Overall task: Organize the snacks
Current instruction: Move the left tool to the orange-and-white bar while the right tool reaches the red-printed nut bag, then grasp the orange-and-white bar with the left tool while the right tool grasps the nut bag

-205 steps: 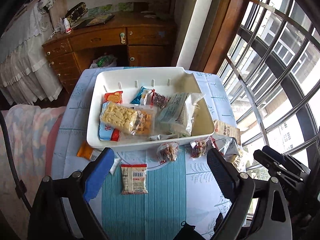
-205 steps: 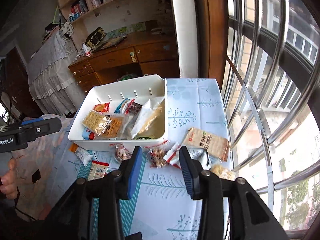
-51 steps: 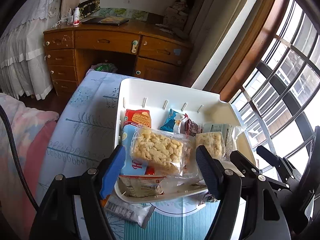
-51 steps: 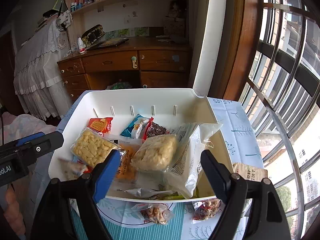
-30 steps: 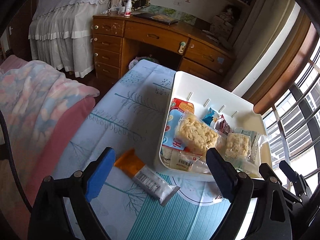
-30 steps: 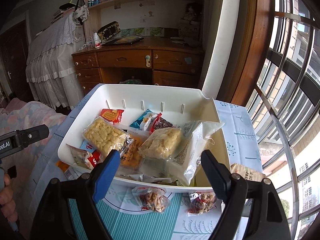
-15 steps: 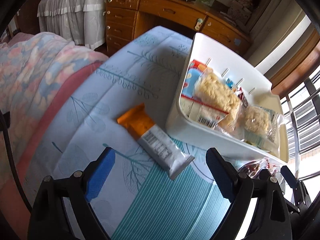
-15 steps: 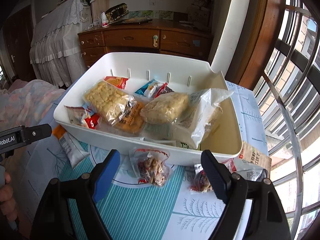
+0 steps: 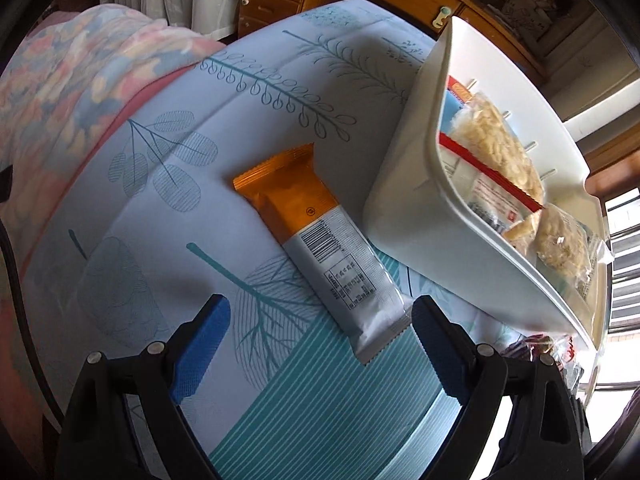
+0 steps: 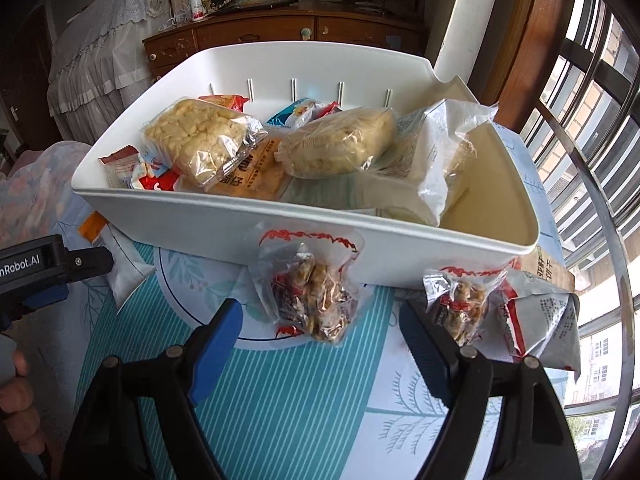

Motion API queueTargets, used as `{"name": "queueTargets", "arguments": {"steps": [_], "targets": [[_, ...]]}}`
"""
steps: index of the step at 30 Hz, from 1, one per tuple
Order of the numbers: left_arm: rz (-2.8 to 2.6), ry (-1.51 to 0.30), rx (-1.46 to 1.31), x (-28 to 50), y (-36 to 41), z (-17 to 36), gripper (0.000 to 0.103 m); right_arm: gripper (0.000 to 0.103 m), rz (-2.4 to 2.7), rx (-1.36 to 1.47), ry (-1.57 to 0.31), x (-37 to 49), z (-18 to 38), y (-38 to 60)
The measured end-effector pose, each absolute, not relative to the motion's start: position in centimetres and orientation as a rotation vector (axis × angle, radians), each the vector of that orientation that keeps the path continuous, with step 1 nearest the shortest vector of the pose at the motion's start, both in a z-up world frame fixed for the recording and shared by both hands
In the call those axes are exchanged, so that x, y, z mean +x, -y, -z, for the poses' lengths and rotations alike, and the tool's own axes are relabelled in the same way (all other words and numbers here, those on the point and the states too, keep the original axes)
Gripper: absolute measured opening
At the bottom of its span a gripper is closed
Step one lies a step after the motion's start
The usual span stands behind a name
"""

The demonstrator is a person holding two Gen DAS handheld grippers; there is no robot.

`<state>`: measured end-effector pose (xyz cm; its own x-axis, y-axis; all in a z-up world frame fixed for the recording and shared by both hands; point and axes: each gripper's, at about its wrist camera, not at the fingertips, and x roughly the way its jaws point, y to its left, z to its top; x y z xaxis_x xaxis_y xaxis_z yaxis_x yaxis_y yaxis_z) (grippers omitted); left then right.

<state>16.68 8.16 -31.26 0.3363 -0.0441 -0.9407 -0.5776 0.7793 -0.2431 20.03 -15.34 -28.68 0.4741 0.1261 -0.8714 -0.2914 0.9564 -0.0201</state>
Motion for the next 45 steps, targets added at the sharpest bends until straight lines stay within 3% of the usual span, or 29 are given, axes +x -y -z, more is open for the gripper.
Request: {"name": "queueTargets", "arguments": {"steps": [7,14,24,32,38,45], "targets": [[-0.373,-1.214,-0.627,18.1,-8.6,32.3,0.092,0.071,-0.236,-0.170,-1.083,20.5,30.1,14.7],[-0.380,-1.211,-0.572,19.8,-8.9,32.5,0.092,0.055,-0.195,-0.179,-1.101,21.0,30.9,14.2],[-0.431,-1.213,-0.430,20.4,-7.8,32.9,0.091,0.055,-0.161,-0.175,-1.099,21.3,31.1,13.8],[-0.476,-1.221,-0.349,20.1,-7.4,32.7,0.070,0.053,-0.156,-0.172,-1.093,21.1,31.1,13.7],[-0.479,-1.208,-0.348,19.5,-7.4,32.1,0.043,0.050,-0.166,-0.175,-1.086,20.7,30.9,13.9],[-0.460,-1.213,-0.364,18.1,-7.0,31.7,0.039,0.049,-0.221,-0.185,-1.087,19.6,30.7,13.8]]}}
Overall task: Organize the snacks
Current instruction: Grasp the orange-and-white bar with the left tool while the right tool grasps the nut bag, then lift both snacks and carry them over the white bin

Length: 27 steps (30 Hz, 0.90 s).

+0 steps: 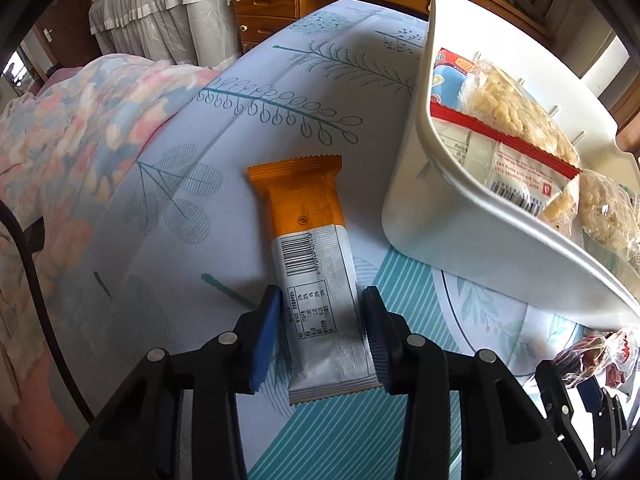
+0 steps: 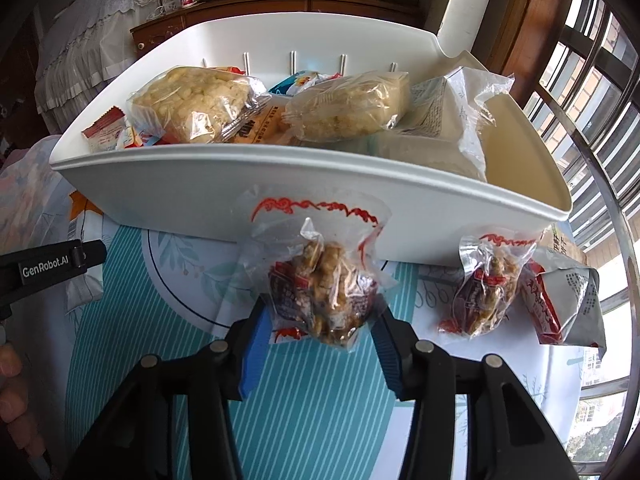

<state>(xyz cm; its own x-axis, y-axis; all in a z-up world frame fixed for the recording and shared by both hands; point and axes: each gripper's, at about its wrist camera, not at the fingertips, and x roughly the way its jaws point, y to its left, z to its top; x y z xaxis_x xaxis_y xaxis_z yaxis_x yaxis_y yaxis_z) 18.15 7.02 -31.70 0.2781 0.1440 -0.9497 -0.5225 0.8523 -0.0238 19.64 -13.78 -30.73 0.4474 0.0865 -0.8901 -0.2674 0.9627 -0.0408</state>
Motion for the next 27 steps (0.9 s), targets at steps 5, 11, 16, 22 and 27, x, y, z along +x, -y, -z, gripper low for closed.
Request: {"name": "queueTargets", "arguments": {"steps": [5,11,16,22,27], "targets": [[-0.461,-1.218,-0.373,17.1,-6.2,31.4,0.037,0.049,-0.272,-0.194,-1.078,18.7,30.4,13.6],[-0.488,-1.176,-0.381,15.3,-5.1,29.9,0.037,0.049,-0.341,-0.209,-1.046,17.5,29.2,13.6],[-0.514,-1.107,-0.396,13.8,-4.5,27.5,0.037,0.049,-0.412,-0.228,-1.003,16.6,27.6,13.5],[-0.532,-1.009,-0.389,12.5,-3.6,24.4,0.037,0.049,-0.477,-0.235,-0.934,16.1,25.2,13.6],[-0.524,-0.941,-0.383,12.1,-3.4,22.4,0.037,0.049,-0.503,-0.238,-0.850,16.3,23.0,13.9]]}}
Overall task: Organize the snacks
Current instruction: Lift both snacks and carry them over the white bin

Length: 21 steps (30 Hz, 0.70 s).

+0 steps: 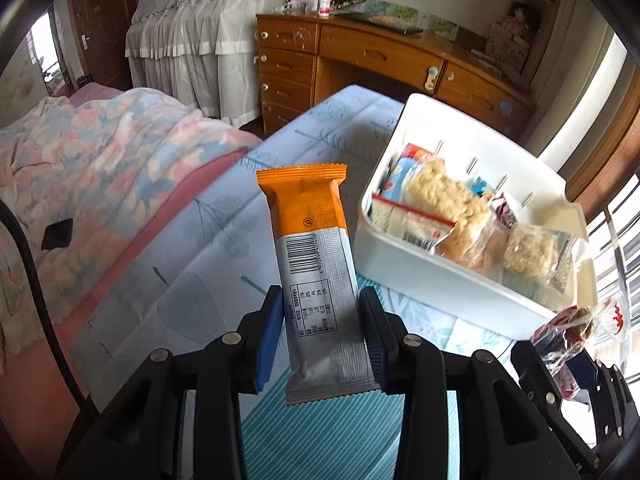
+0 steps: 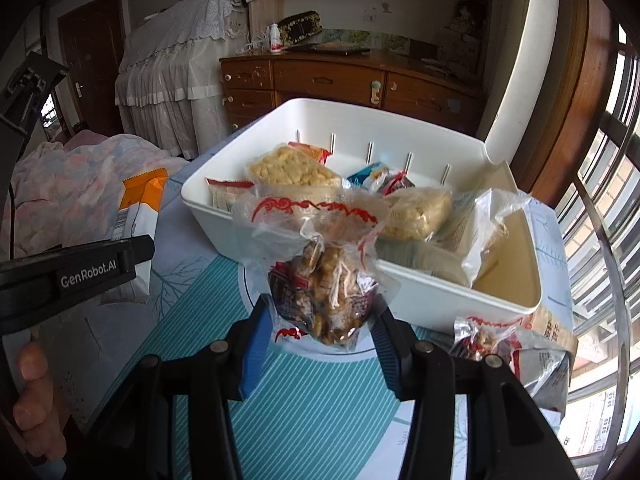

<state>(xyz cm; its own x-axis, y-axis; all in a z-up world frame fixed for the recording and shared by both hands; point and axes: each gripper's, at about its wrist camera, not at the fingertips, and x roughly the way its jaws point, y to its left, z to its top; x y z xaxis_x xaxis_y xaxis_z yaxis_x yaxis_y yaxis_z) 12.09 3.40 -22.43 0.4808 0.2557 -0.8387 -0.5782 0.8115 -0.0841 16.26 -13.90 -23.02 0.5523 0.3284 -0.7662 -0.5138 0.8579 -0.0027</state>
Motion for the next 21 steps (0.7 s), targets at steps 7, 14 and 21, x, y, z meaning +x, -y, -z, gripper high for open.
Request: {"name": "queueTargets", "arguments": {"steps": [7,14,21], "targets": [[-0.460,-0.823,-0.339,12.6,-2.6,19.1,0.037,0.049,-0.477,-0.224,-0.748,17.7,20.7,14.4],[-0.348,-0.720,-0.281,15.0,-2.2,16.3,0.037,0.049,-0.406,-0.198,-0.705,19.8,19.6,14.9],[-0.214,-0.671,-0.204,18.7,-2.0,15.1,0.038,0.049,-0.360,-0.166,-0.699,21.1,19.3,14.6]]}}
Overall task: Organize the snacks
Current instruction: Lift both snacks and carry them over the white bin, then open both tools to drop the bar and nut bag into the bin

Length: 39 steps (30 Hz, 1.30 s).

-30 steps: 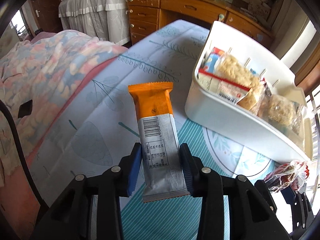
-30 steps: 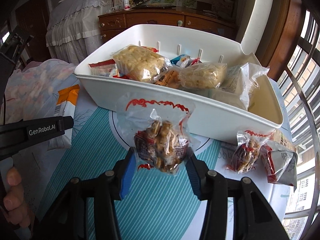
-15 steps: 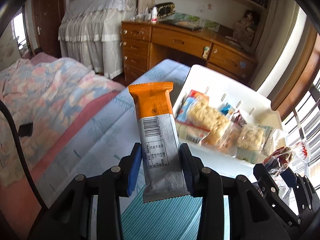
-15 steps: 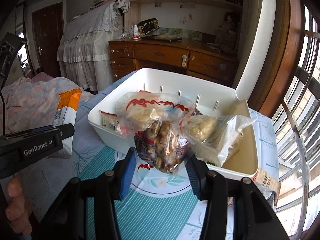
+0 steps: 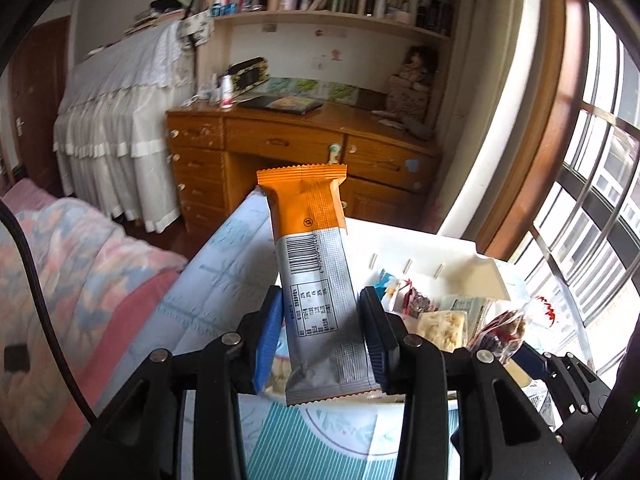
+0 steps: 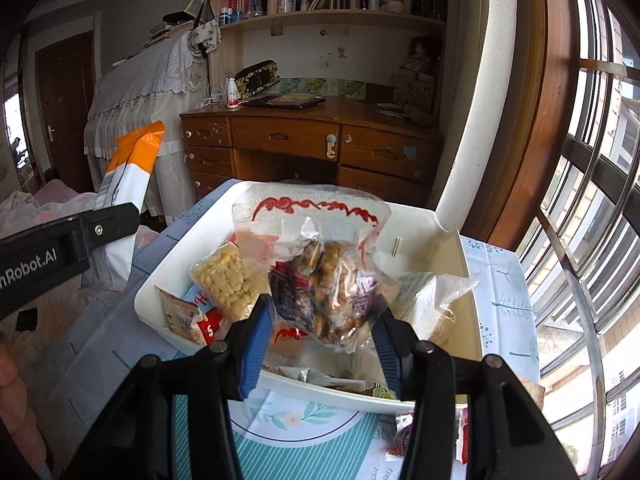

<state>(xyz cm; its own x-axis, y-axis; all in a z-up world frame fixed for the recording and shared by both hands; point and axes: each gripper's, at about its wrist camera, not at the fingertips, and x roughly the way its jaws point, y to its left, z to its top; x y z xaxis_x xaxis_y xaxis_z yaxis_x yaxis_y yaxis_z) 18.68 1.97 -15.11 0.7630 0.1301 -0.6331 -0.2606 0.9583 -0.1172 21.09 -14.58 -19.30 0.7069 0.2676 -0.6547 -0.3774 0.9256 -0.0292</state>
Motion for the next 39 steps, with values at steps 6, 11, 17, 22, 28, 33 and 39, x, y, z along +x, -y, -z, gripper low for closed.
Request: {"name": "queueTargets", "arguments": {"steps": [6,11,17,22,28,33,39], "targets": [[-0.101,-0.670,-0.176,21.8,-2.7,15.1,0.038,0.051,-0.327,-0.142,-0.723,21.8,19.8,13.9],[-0.026,-0.723,-0.164,23.8,-3.2,16.2,0.047,0.051,-0.281,-0.118,-0.722,22.1,20.2,13.5],[0.077,-0.775,-0.172,24.8,-3.7,16.5,0.067,0.052,-0.203,-0.107,-0.767,22.6,21.2,12.8],[0.127,-0.796,-0.162,24.7,-3.3,16.4,0.072,0.061,-0.150,-0.089,-0.748,21.8,20.5,12.9],[0.203,-0.798,-0.171,23.3,-2.1,16.1,0.080,0.076,-0.118,-0.071,-0.690,20.2,19.1,14.1],[0.266,-0.832,-0.156,22.3,0.2,16.2,0.080,0.076,-0.069,-0.074,-0.670,19.1,19.6,16.2],[0.343,-0.880,-0.170,21.3,3.3,16.4,0.082,0.079,0.003,-0.108,-0.688,17.8,20.3,19.6]]}}
